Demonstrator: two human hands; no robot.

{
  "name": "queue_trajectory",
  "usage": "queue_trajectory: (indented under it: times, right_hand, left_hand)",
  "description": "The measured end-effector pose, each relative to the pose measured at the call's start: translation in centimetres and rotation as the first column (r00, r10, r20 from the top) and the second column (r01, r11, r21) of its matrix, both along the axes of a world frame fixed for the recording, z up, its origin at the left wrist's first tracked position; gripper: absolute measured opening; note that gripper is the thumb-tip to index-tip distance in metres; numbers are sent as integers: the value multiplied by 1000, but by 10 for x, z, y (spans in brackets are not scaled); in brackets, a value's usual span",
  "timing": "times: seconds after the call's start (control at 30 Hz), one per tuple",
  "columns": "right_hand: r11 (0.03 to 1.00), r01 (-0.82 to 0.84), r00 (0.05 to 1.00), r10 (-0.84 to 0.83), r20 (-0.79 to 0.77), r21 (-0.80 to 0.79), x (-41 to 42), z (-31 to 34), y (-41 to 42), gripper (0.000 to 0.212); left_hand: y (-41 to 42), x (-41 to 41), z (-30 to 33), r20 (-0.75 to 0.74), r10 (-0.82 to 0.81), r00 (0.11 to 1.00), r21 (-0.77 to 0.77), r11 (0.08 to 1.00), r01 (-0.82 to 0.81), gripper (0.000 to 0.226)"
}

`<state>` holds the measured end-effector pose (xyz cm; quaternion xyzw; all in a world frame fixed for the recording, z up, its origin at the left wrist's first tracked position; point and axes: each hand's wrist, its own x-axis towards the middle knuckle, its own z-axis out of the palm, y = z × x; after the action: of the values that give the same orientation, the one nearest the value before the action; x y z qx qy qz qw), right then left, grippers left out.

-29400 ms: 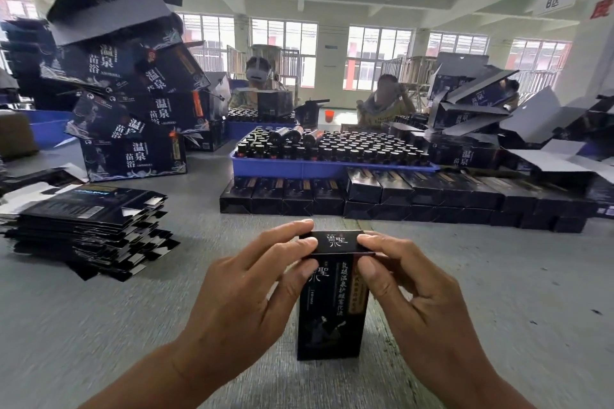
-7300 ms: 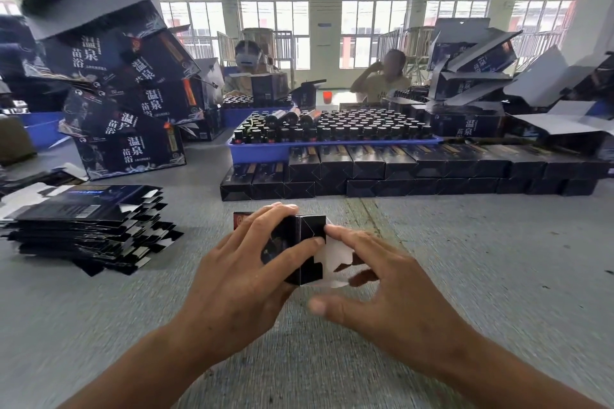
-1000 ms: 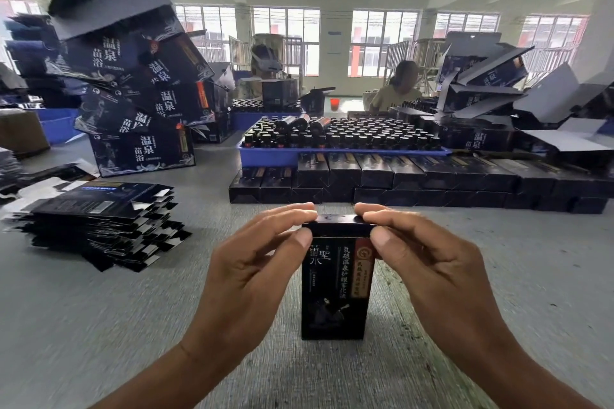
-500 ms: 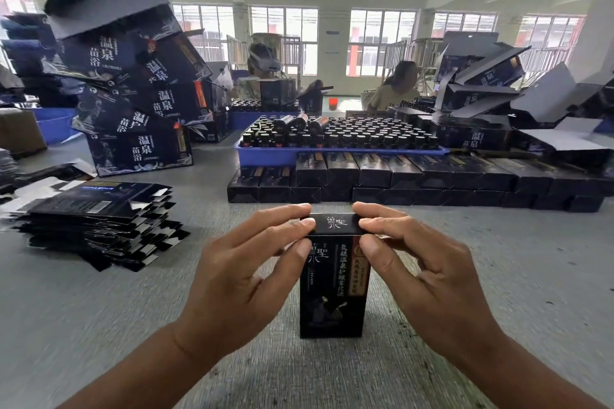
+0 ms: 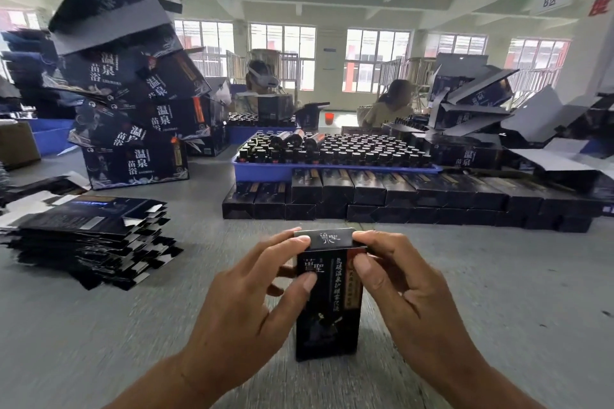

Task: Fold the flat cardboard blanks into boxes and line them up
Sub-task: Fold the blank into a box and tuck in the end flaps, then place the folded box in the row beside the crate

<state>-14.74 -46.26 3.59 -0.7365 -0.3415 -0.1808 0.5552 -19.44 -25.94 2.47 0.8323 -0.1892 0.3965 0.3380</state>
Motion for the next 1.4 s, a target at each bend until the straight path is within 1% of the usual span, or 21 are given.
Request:
queue_trajectory:
  times: [0.13,0.27,0.37,0.47,0.57,0.6,0.7,0.8,0.87,0.93,0.97,1.0,1.03,1.07,1.23,1.3,1.4]
  right_hand:
    - [998,-28,999,26,-30,-55,3,-2,-2,28]
    - [991,-47,996,36,-85,-128,6,-7,-2,48]
    - [982,-19,996,2,-88,-189,8,-10,-2,61]
    - [982,-31,995,13,-97,-188,8,-12,-2,67]
    - [981,-41,994,20,-111,-188,9,-15,0,78]
    - [979,-32,993,9,-114,-202,10,-17,0,82]
    - [970,-7,993,-22,-115,-244,12,-22,0,87]
    - [954,-12,995,-20,-102,-299,14,-24,-1,90]
    - [906,-4,1000,-3,-16,-422,12,-24,-1,93]
    - [827,21,995,38,92,-562,11,-24,1,90]
    - [793,47,988,51,144,-607,9,-25,4,88]
    - [779,96,975,52,217,-620,8,-24,7,88]
    - [780,166,949,40,313,-604,8,-25,9,90]
    - [787,207,927,33,374,-582,8,-26,9,91]
    - [784,309,882,-24,471,-538,9,-25,15,77]
    - [752,368,845,-25,534,-547,10,-23,19,77]
    - [683,453,795,-18,607,-573,12,-22,29,82]
  left_hand:
    - [5,-1,0,-150,-71,986,-90,994,58,48]
    - [8,1,-2,-218,-135,966,-127,986,109,57]
    - [8,2,-3,-283,-142,949,-162,982,99,73]
    - [9,3,-7,-347,-160,924,-216,972,87,84]
    - [12,8,-10,-451,-215,866,-295,952,83,93]
    - [13,10,-10,-496,-244,833,-327,942,82,93]
    - [16,15,-10,-594,-319,739,-412,909,61,82]
    - [18,19,-10,-612,-327,720,-495,869,-25,76]
    - [20,23,-11,-621,-338,707,-562,821,-102,80]
    - [22,25,-10,-639,-341,689,-597,785,-165,85]
    - [23,26,-8,-646,-346,680,-610,770,-188,87]
    - [23,26,-7,-652,-355,671,-621,757,-202,88]
    - [24,25,-7,-656,-367,660,-631,746,-213,88]
    - [23,25,-6,-657,-382,650,-643,734,-219,86]
    - [24,21,-7,-629,-465,623,-707,676,-210,78]
    - [28,22,-9,-603,-491,629,-735,648,-199,71]
    - [36,26,-13,-599,-482,639,-740,638,-212,63]
